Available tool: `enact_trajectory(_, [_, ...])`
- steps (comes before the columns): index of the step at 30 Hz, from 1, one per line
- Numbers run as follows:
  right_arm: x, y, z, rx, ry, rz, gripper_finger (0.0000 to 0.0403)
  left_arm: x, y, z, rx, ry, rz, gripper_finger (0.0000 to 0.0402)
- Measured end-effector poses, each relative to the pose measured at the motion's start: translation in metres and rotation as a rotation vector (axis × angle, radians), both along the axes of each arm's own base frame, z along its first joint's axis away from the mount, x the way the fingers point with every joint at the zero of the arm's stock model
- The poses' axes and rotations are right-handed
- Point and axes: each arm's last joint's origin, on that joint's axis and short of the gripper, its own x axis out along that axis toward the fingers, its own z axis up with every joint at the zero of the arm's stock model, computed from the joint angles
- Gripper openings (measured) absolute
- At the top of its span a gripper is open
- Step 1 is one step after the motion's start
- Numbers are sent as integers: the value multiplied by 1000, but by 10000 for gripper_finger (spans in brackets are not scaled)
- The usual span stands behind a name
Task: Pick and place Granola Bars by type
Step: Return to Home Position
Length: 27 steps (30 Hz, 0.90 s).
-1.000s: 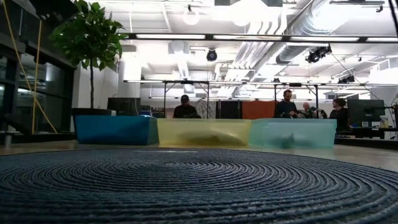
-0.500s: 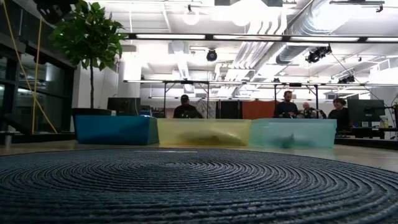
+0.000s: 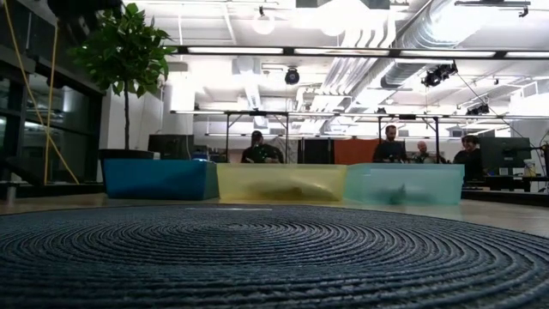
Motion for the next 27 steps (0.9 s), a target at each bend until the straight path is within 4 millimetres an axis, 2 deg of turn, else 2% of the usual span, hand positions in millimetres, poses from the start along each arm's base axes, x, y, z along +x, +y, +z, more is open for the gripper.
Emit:
enact_trajectory(6, [-28,-16,-57,98,-104,8,0,6,-2,-33,-112,-170,53,131])
enact_trajectory(13, [-50,-41,-97,166,-219,36,0,14,-5,-55,-57,-208,163,131])
enact_trajectory(19, [-60,-53,-111,150,-288,32,0,23,4,-58,121,-166,278,131])
enact_trajectory(27, [-60,-55,-119,102,-303,-15,0,37,47,-58,101,-154,189,131])
